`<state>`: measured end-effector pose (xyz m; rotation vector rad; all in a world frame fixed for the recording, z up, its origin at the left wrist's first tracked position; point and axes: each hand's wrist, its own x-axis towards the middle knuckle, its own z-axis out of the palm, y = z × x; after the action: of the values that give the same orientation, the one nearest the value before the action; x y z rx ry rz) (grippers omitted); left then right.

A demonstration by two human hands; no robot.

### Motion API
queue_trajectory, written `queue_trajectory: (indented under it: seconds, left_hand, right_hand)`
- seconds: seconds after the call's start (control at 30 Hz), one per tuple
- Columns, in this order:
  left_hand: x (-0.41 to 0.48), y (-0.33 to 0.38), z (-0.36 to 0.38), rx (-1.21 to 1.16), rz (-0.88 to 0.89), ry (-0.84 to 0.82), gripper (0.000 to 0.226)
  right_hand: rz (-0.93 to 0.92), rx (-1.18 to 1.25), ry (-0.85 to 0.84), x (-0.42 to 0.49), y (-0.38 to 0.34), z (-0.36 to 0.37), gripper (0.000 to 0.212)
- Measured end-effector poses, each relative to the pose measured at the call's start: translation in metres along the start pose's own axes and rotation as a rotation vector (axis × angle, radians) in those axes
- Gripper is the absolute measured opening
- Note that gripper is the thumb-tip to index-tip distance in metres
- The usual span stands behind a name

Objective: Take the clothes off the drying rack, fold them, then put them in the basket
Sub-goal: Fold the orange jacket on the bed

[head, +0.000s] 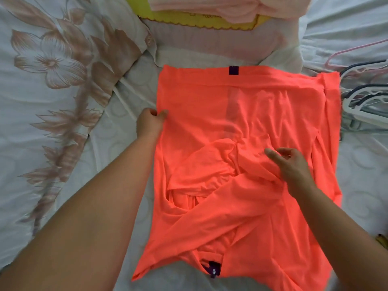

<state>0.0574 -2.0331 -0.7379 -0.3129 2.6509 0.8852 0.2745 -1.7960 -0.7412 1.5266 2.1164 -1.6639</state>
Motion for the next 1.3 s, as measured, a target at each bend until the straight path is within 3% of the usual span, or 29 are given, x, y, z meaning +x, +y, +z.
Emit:
queue_trajectory:
  seconds: [0.07, 0.13, 0.23, 0.33, 0.4, 0.47, 0.6, 0.7, 0.77, 0.93, 1.03, 1.13, 1.23, 1.3]
  left_hand:
    - [0.005, 0.005, 0.001, -0.014, -0.004, -0.040, 0.025]
    - [0.004, 0.015, -0.004, -0.198, 0.028, -0.028, 0.010]
    - [-0.026, 0.047, -0.002, -0.337, 0.396, 0.047, 0.025]
    - [-0.067, 0.086, 0.034, -0.183, 0.675, -0.157, 0.039]
    - [-0.083, 0.095, 0.062, -0.072, 0.588, -0.321, 0.060]
    - [-0.091, 0.080, 0.075, -0.067, 0.434, -0.296, 0.066]
    - [-0.132, -0.001, 0.047, -0.031, 0.534, -0.229, 0.070]
    - [-0.166, -0.087, 0.012, 0.139, 0.516, -0.238, 0.088]
    - [-0.189, -0.134, -0.008, 0.274, 0.474, -0.279, 0.097]
    - [-0.215, -0.155, -0.011, 0.460, 0.679, -0.147, 0.064]
    - [-0.195, -0.109, 0.003, 0.283, 0.603, -0.010, 0.058]
    - [-0.159, -0.033, 0.021, -0.188, 0.329, -0.141, 0.033]
    - [-0.102, 0.032, 0.055, -0.383, 0.155, -0.207, 0.011]
    - [-0.074, 0.067, 0.075, -0.579, -0.022, -0.343, 0.010]
  right_hand:
    - [0.142, 0.200, -0.050, -0.001, -0.005, -0.006, 0.026]
    - [0.282, 0.400, -0.165, -0.011, -0.010, -0.015, 0.012]
    - [0.312, 0.574, -0.304, -0.028, -0.018, -0.029, 0.005]
    - [0.330, 0.829, -0.304, -0.039, -0.021, -0.047, 0.008]
    - [0.372, 0.906, -0.266, -0.043, -0.021, -0.060, 0.012]
    - [0.424, 0.920, -0.235, -0.043, -0.017, -0.070, 0.011]
    - [0.470, 0.902, -0.248, -0.043, -0.015, -0.087, 0.017]
    - [0.384, 0.923, -0.285, -0.042, -0.020, -0.093, 0.054]
    - [0.317, 0.954, -0.281, -0.042, -0.028, -0.095, 0.051]
    - [0.317, 0.765, -0.238, -0.046, -0.051, -0.084, 0.028]
    - [0.352, 0.616, -0.190, -0.042, -0.039, -0.069, 0.021]
    - [0.445, 0.583, -0.163, -0.033, -0.009, -0.056, 0.013]
    - [0.454, 0.546, -0.124, -0.021, 0.015, -0.045, 0.007]
    - [0.431, 0.536, -0.125, -0.015, 0.023, -0.042, 0.006]
